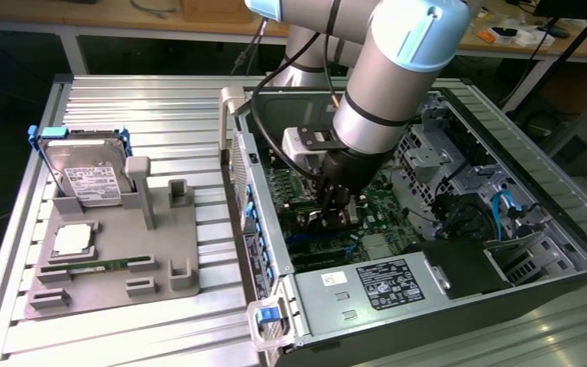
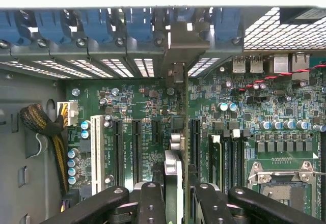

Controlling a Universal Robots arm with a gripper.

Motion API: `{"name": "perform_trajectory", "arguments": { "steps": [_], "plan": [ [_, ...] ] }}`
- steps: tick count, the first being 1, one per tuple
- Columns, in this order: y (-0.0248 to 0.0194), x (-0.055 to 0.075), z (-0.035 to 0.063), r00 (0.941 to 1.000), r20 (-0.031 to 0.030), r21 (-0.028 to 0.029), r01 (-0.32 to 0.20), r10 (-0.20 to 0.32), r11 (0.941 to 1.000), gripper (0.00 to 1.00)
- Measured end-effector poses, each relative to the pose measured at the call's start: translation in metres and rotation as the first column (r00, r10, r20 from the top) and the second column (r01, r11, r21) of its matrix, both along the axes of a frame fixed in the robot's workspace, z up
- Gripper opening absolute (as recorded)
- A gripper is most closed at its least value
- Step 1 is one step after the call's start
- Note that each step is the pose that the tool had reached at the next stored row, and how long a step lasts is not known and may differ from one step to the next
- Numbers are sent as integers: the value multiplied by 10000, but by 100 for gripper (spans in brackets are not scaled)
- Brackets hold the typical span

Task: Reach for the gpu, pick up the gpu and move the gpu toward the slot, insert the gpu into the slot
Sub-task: 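Insert the gpu into the slot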

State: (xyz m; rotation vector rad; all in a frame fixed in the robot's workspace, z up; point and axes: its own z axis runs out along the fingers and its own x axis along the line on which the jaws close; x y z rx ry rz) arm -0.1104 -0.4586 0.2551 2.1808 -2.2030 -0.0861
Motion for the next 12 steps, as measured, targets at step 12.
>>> {"name": "perform_trajectory", "arguments": {
  "steps": [12],
  "plan": [
    [2,0,-15,10000,0,25,0,0,10000,27]
  ]
}}
